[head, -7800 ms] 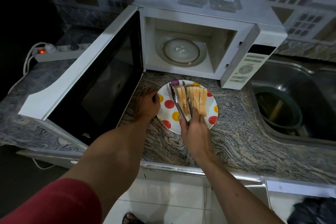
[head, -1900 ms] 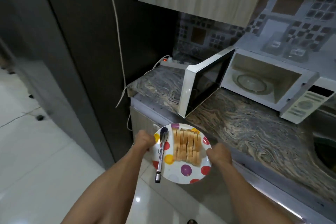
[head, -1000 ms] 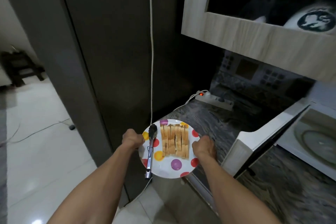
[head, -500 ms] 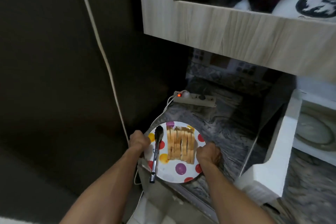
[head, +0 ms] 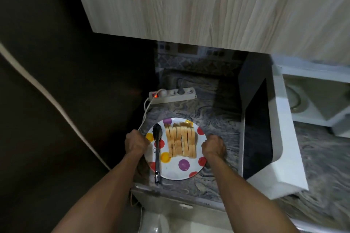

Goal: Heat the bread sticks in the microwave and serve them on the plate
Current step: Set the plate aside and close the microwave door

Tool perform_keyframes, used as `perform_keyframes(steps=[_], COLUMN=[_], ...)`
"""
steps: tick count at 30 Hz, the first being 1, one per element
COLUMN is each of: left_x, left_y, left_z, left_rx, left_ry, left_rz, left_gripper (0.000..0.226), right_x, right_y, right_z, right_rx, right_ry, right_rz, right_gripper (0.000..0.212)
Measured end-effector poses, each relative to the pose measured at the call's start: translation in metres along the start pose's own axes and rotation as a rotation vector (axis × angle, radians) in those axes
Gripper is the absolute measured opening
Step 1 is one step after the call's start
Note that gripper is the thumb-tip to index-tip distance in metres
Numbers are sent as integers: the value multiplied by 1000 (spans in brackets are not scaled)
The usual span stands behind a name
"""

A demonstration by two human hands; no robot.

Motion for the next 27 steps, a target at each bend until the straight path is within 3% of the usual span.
perform_keyframes(steps=[7,14,17,21,24,27], left_x=[55,209,258,296,315,323], left_y=[11,92,152,231,290,317], left_z=[-38,-97,-113,-118,-109,-84], left_rx=[102,251,318,499,558,540], left_ry=[-218,-419,-446,-473,-549,-730], left_rz=[184,867,1136,1454,1615,1665], left_gripper=[33,72,89,92,88,80], right_x=[-36,-100,-102,-74,-37,0], right_y=[28,108,145,172,179,181], right_z=[-19,-87,-128,-173,-197,-209], right_rx=[-68,91,211,314,313,269], right_ry=[283,530,559,527,500,440], right_rz=[-204,-505,-473,-344,-243,-184], right_gripper=[39,53,54,62,63,70])
Point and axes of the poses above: each hand's wrist, its own y-axis away from the middle knuckle, its own z-axis out of the palm, x = y × z, the point moved 8 cm from there along -y, towards the middle knuckle, and after that the axes turned 15 degrees about -y, right-handed, at the moved point
